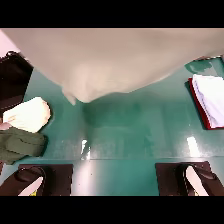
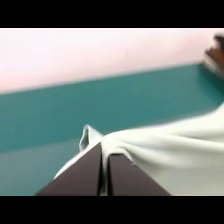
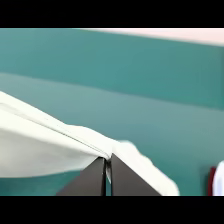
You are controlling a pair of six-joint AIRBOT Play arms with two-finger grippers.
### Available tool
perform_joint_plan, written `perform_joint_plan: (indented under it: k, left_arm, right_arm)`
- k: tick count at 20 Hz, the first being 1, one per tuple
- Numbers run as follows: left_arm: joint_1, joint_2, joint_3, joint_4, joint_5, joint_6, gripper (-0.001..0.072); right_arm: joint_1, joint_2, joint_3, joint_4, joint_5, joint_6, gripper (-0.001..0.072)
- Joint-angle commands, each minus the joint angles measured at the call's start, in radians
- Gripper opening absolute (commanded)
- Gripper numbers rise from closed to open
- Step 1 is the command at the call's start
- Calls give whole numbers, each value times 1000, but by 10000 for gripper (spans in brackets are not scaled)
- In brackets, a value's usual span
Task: Fold the shirts.
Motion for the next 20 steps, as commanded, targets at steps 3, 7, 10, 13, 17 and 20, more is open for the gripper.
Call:
perform_joint_plan:
  k: [3,7,10,13,17,20]
  left_arm:
    - [1,73,86,-63,46,0,24]
    - [1,6,85,-66,-8,26,24]
    - [1,-172,85,-66,-201,76,25]
    - [1,-413,84,-71,-358,115,26]
    - [1,-706,23,-116,-227,113,26]
    - [11,-882,18,-108,-150,115,27]
  right_arm:
    - [-116,-38,257,-27,97,45,15]
    - [-100,-199,431,-20,198,93,14]
    - [2,-326,387,-47,219,135,14]
    - [164,-466,229,-218,228,170,14]
    - [282,-681,97,-378,221,186,14]
    - [291,-801,96,-376,145,198,16]
